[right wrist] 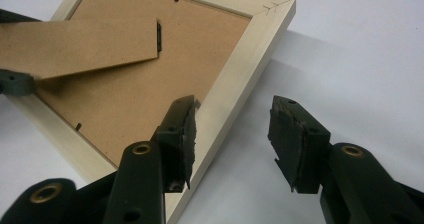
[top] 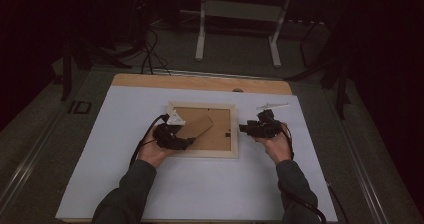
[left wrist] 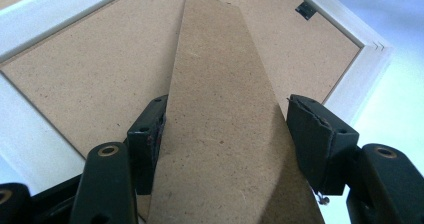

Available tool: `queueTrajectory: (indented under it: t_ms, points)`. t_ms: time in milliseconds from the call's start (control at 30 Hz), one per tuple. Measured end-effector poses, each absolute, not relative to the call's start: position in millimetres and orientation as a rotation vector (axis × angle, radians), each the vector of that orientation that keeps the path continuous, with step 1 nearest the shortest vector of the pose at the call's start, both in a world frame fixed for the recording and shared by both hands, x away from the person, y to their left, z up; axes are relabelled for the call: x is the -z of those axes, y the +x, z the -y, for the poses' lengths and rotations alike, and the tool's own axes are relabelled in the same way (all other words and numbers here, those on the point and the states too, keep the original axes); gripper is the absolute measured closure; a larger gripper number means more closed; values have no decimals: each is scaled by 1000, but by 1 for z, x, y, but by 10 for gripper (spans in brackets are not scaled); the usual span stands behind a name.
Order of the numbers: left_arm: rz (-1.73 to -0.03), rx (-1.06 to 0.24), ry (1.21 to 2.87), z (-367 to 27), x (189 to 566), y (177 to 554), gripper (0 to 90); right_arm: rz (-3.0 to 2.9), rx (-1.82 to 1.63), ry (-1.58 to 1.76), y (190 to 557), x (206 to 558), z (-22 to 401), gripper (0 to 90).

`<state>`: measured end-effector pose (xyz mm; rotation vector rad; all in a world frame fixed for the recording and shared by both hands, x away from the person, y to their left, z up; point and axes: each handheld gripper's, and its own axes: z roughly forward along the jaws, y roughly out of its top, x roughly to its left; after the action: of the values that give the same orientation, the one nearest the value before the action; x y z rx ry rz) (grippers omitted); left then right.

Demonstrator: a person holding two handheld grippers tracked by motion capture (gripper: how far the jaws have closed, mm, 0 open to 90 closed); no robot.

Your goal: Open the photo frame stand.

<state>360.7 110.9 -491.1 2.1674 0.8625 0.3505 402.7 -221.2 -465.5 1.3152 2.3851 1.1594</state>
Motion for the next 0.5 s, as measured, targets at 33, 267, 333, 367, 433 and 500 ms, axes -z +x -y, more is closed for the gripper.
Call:
queueTrajectory:
  t_ms: [33,267,333,367,433,500]
  points:
    - [-857,-364,2166,-110,491,359,393,-2384,-1163,1317,404,464,221,525]
    - [-841,-402,2162,-109,489,354,392,-2386,-1172,1315,408,461,216,516]
    - [-838,-415,2163,-108,488,352,392,-2389,-1174,1318,409,461,214,511]
    - [-833,-426,2168,-108,488,351,392,-2388,-1173,1317,410,461,214,510]
    - [-830,-431,2161,-108,488,350,392,-2387,-1171,1328,411,462,213,510]
    - [-825,-442,2159,-108,488,348,392,-2386,-1169,1339,413,463,212,511]
